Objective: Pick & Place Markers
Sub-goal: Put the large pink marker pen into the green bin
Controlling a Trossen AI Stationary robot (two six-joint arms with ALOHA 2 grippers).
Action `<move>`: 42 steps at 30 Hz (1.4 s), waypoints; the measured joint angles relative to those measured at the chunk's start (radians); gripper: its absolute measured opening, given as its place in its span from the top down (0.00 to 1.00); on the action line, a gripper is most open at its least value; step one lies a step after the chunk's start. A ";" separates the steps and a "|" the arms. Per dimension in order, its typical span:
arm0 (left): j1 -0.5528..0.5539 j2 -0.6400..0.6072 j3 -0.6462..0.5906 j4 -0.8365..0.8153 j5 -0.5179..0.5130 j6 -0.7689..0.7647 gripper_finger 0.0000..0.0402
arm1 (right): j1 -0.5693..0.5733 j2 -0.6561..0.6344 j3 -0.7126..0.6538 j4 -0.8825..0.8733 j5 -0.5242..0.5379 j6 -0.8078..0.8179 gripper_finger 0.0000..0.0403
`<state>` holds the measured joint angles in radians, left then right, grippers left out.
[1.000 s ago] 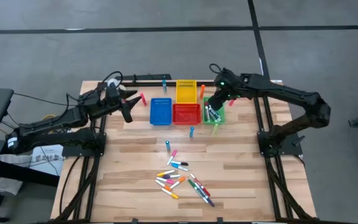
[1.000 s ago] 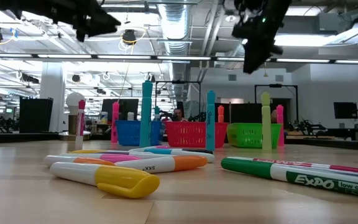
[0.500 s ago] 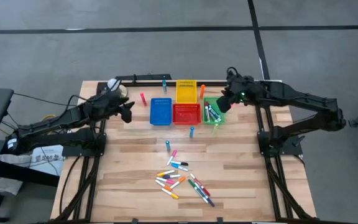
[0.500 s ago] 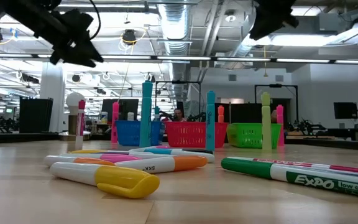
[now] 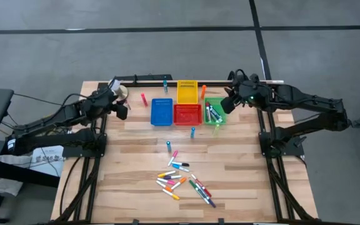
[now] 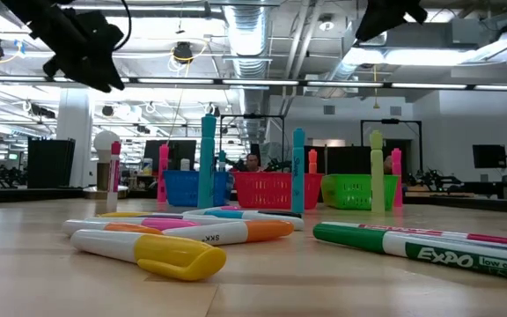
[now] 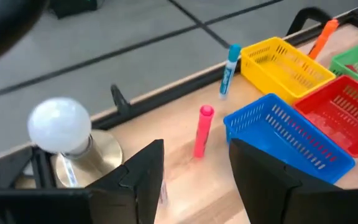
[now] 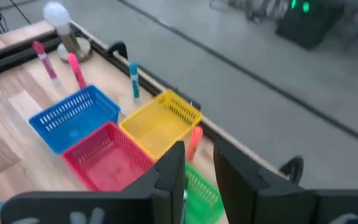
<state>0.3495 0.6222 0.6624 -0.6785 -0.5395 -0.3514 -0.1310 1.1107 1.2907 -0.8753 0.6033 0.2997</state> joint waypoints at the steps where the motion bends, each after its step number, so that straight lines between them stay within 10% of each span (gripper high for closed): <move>1: 0.000 0.011 -0.001 -0.004 0.000 -0.028 0.55 | 0.000 -0.003 0.000 0.031 0.000 -0.032 0.82; 16: 0.064 0.111 -0.003 0.058 -0.090 -0.202 0.55 | -0.066 -0.124 0.000 0.561 -0.002 -0.549 0.82; 26: 0.028 0.122 -0.004 0.058 -0.038 0.004 0.55 | -0.081 -0.172 0.000 0.577 -0.002 -0.569 0.82; 42: -0.456 -0.053 -0.183 0.068 -0.287 -0.282 0.66 | -0.080 -0.160 0.000 0.567 -0.004 -0.503 0.82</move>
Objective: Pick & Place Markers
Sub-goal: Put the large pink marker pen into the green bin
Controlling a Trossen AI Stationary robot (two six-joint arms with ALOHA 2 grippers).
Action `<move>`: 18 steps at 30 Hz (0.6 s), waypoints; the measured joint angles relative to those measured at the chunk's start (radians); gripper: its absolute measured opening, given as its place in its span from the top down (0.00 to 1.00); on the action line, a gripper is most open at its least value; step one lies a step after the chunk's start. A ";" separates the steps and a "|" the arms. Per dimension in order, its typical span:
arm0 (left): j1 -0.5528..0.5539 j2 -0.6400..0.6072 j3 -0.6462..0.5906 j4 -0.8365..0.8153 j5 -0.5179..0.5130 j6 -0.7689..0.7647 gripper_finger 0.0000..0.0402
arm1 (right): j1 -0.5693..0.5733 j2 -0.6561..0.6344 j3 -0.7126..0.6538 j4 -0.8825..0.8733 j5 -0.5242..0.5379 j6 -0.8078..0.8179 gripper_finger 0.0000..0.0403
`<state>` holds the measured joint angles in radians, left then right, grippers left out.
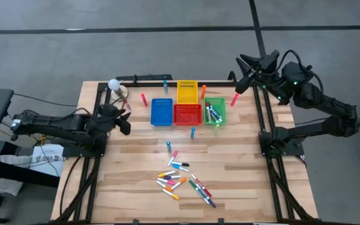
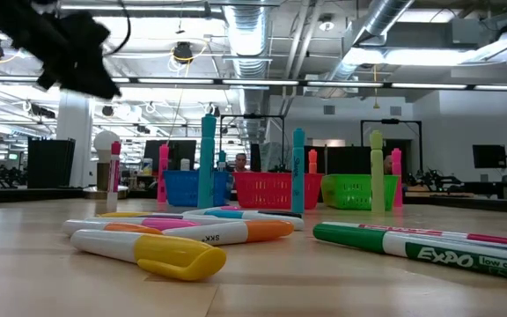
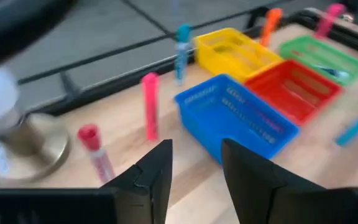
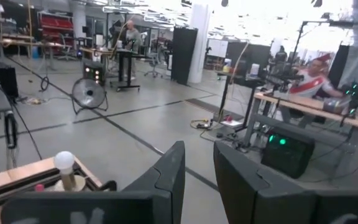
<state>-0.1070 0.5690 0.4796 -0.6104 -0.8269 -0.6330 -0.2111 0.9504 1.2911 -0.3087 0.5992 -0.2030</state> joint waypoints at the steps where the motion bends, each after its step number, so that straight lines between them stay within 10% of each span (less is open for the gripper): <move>1: -0.006 -0.001 -0.017 -0.002 -0.031 -0.041 0.66 | 0.000 0.000 0.000 0.005 0.000 -0.009 0.82; 18: 0.026 0.097 -0.114 -0.035 -0.089 -0.091 0.50 | 0.001 -0.003 0.000 -0.049 -0.001 -0.007 0.82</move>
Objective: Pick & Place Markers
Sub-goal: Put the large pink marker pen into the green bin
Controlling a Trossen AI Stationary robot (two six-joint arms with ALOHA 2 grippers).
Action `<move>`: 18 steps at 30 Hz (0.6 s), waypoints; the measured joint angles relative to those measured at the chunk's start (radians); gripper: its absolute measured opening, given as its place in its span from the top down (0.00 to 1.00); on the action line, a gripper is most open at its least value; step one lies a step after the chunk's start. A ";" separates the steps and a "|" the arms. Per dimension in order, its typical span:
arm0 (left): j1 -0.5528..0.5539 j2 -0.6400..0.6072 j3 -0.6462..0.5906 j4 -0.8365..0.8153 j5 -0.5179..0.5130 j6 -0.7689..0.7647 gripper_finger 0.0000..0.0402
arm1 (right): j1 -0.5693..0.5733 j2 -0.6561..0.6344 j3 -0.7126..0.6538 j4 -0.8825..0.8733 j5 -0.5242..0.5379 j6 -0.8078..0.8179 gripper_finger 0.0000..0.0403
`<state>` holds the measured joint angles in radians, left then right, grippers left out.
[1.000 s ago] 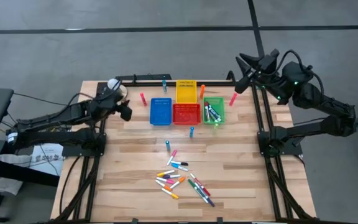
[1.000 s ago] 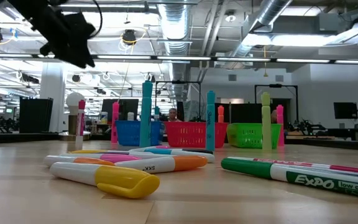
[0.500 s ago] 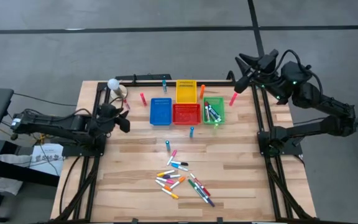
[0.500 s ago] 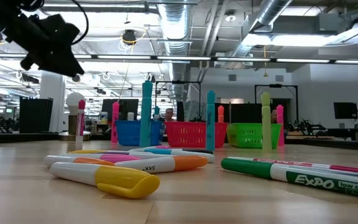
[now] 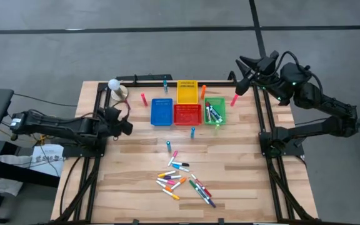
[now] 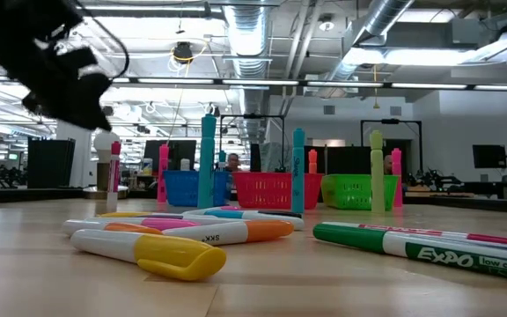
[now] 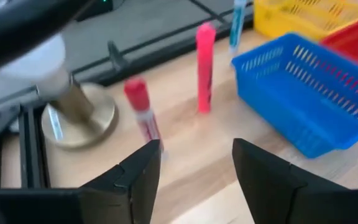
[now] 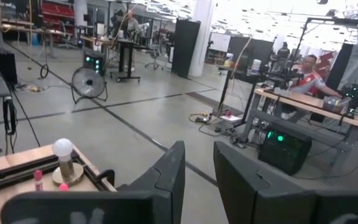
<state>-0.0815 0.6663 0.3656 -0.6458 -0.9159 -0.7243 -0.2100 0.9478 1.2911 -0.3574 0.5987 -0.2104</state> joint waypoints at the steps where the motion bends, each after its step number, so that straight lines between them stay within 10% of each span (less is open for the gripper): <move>1: -0.004 0.006 -0.018 0.007 -0.002 -0.019 0.50 | 0.000 0.000 0.000 -0.004 0.000 0.000 0.82; 18: -0.024 0.008 -0.227 0.251 -0.161 -0.067 0.51 | 0.000 0.000 0.000 -0.001 0.003 -0.060 0.82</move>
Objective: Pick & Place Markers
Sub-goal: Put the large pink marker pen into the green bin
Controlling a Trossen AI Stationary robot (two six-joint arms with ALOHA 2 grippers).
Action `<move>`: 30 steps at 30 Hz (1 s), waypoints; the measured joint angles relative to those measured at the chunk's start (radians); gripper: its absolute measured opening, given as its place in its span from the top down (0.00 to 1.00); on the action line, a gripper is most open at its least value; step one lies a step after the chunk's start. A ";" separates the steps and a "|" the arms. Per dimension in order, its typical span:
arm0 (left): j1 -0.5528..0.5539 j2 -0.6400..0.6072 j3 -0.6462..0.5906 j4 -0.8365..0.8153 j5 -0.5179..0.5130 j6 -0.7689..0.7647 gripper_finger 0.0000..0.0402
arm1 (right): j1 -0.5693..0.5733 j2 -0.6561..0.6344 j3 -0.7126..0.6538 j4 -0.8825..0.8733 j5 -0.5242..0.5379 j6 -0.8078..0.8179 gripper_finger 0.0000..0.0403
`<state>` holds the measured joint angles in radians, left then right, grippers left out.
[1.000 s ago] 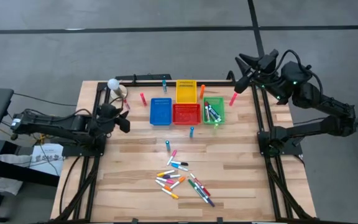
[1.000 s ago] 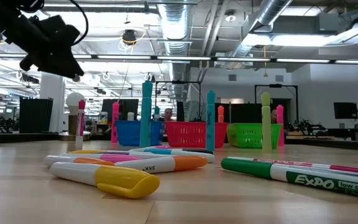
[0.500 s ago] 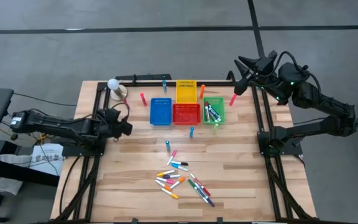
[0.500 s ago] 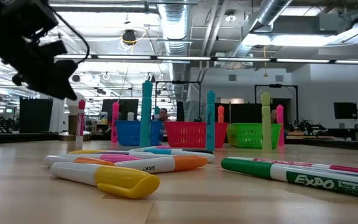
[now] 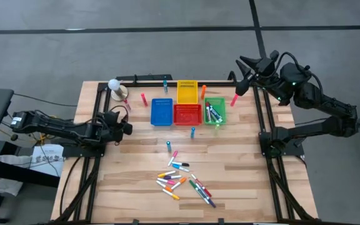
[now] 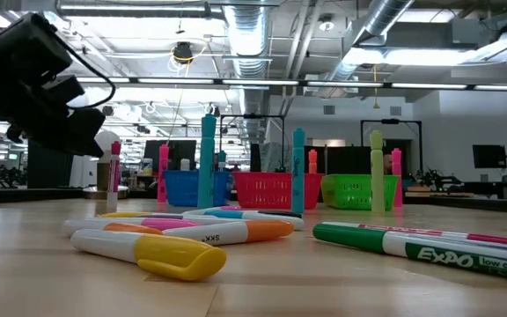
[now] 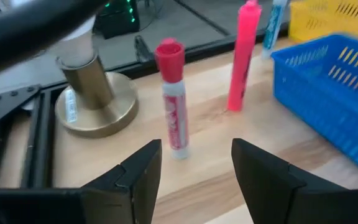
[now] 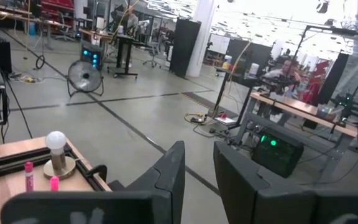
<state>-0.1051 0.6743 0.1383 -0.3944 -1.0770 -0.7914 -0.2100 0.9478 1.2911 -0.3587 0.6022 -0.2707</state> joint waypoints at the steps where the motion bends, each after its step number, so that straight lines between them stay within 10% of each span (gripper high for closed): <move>1: 0.000 0.000 -0.003 0.015 0.000 0.000 0.51 | 0.000 0.000 0.000 0.000 0.000 0.000 0.82; 25: 0.103 0.000 -0.006 0.208 -0.027 0.236 0.52 | 0.000 0.000 0.000 0.005 0.000 0.034 0.82; 30: 0.151 0.000 -0.006 0.215 0.107 0.244 0.52 | 0.000 0.000 0.000 0.005 0.000 0.032 0.82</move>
<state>0.0456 0.6743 0.1326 -0.1790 -0.9701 -0.5475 -0.2100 0.9478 1.2911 -0.3534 0.6025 -0.2386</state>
